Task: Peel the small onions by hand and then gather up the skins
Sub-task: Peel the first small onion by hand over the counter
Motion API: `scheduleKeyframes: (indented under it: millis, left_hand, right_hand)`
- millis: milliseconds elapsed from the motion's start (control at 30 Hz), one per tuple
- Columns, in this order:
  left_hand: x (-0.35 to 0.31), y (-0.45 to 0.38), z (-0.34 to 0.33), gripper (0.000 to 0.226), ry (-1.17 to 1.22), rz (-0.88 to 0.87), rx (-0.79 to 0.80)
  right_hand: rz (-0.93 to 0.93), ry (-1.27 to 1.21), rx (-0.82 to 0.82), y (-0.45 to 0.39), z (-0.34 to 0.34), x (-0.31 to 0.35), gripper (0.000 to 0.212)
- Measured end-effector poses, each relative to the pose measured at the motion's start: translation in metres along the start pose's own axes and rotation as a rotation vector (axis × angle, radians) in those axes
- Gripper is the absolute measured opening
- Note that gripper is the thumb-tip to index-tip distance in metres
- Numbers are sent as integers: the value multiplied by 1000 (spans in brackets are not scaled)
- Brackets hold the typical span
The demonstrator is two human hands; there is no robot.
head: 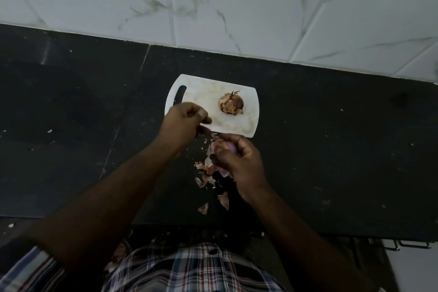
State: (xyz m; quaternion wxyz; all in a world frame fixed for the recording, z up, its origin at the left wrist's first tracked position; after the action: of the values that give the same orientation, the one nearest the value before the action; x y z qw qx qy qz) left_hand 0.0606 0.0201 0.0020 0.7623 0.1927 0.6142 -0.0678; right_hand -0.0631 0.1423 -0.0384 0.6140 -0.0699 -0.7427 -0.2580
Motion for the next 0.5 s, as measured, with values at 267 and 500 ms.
scheduleKeyframes:
  millis: [267,500]
  left_hand:
    - [34,18,-18,53,-320,-25,277]
    - [32,29,-40,60,-43,-21,478]
  right_hand:
    - [-39,21,13,-13,14,8,21]
    - [-45,71,-81,-20,18,13,11]
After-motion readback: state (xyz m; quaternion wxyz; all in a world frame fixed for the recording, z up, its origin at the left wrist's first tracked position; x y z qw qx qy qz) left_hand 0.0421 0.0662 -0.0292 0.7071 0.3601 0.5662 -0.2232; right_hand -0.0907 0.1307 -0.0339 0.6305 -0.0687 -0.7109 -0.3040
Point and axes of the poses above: each hand's wrist, its own y-axis away from the middle knuckle, its own z-axis out of the back of the hand, x = y × z, the point moved 7 cm from there along -y, towards the middle knuckle, and after that the axes turned 4 degrees about -z, right-handed, at the moved point
